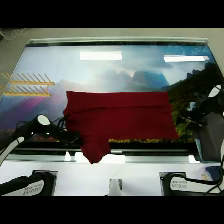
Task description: Fold the shirts.
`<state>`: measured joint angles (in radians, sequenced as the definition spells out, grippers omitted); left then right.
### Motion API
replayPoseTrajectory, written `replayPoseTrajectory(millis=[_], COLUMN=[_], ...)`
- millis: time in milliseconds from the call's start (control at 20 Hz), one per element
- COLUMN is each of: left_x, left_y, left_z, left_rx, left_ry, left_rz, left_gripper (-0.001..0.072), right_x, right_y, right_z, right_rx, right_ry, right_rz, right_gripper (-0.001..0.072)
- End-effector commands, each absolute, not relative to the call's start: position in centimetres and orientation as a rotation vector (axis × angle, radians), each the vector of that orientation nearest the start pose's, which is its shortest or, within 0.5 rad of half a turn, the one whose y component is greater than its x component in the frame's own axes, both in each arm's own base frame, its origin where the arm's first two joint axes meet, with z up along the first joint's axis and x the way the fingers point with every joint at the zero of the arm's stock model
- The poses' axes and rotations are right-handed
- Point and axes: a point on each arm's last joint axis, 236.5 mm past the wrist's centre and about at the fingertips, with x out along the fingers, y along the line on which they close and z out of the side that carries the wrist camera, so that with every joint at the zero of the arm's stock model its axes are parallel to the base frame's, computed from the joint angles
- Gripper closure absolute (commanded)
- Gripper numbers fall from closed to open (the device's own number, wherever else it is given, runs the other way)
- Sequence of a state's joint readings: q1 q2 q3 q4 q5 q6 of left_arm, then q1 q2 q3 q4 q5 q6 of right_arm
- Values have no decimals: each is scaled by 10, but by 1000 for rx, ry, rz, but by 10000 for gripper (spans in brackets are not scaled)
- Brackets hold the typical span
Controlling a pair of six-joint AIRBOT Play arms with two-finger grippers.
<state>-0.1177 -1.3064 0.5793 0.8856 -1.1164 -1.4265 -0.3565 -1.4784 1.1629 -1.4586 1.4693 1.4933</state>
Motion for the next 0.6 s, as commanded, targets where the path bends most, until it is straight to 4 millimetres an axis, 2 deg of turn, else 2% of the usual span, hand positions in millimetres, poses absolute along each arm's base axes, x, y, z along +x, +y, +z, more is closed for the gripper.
replayPoseTrajectory(millis=[0,250,350,550], left_x=[203,203,204,207], left_y=[-160,-160,-160,-161], left_z=[-120,-119,-118,-112], left_rx=[-520,-512,-511,-492], left_ry=[1747,1741,1734,1703], left_rz=[-393,-402,-405,-428], left_gripper=[674,674,674,674], right_x=[275,281,275,276], right_y=[-74,-56,-55,-50], right_z=[-81,-101,-106,-111], right_rx=[368,447,450,475], right_ry=[1786,1733,1761,1766], right_rz=[-93,-63,-61,-53], right_gripper=[151,160,158,144])
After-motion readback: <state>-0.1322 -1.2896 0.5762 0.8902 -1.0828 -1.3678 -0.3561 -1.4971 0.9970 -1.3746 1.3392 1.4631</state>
